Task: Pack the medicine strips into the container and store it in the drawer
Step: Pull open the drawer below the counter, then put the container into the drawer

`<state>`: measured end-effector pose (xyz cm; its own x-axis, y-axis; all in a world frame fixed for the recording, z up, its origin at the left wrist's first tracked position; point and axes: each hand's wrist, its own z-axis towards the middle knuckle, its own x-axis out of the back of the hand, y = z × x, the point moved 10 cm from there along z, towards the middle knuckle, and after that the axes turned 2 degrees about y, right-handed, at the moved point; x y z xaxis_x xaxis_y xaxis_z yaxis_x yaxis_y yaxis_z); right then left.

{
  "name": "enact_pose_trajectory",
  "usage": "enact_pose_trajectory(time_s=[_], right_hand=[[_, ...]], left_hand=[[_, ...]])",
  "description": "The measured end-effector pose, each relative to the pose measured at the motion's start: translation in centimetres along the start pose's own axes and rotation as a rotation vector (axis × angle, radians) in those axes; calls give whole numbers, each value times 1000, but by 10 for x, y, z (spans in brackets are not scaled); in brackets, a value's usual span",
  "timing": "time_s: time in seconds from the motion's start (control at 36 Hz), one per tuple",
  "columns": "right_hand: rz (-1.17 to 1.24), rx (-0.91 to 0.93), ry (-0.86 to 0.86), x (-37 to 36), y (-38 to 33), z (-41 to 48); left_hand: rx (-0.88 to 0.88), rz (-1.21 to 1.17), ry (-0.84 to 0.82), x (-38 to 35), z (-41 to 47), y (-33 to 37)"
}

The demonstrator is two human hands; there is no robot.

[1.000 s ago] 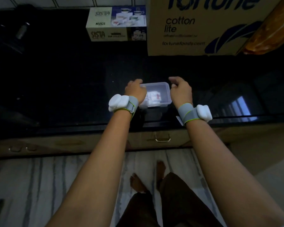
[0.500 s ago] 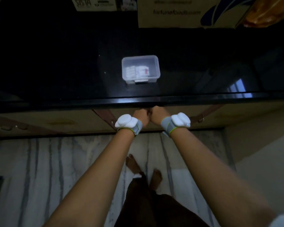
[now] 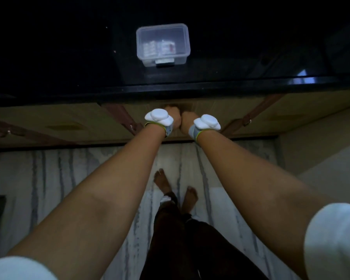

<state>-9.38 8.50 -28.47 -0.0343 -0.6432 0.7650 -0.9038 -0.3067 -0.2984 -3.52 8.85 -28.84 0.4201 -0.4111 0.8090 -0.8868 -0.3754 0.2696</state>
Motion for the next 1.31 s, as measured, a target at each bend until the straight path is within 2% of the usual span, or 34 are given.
enact_pose_trajectory(time_s=[0.19, 0.44, 0.58, 0.67, 0.78, 0.83, 0.89, 0.94, 1.03, 1.11, 1.19, 1.25, 1.31], right_hand=[[-19, -6, -53, -31, 12, -54], [-105, 21, -202, -78, 23, -112], [-128, 29, -228, -71, 16, -113], [-180, 29, -308, -73, 13, -113], [-152, 12, -438, -46, 1, -115], [-86, 16, -438, -16, -12, -107], [55, 9, -342, 21, -25, -89], [175, 7, -110, 71, -31, -69], [232, -38, 335, 152, -25, -49], [351, -95, 525, 195, -17, -33], [417, -139, 481, 199, -17, -6], [482, -150, 403, 190, -22, 11], [537, -143, 355, 183, -26, 20]], left_hand=[[-1, -9, -30, -37, -52, 6], [39, -32, -203, -90, -114, 12], [128, -78, -283, -87, -117, 7], [167, -140, -392, -91, -119, 8], [199, -253, -508, -63, -121, 10], [215, -319, -523, -33, -117, 11], [237, -427, -392, 11, -102, 9], [209, -485, -124, 68, -83, 2], [190, -418, 324, 152, -64, -18], [230, -374, 626, 204, -56, -38], [261, -341, 638, 215, -35, -47], [334, -374, 552, 208, -17, -55], [354, -507, 443, 193, -1, -55]])
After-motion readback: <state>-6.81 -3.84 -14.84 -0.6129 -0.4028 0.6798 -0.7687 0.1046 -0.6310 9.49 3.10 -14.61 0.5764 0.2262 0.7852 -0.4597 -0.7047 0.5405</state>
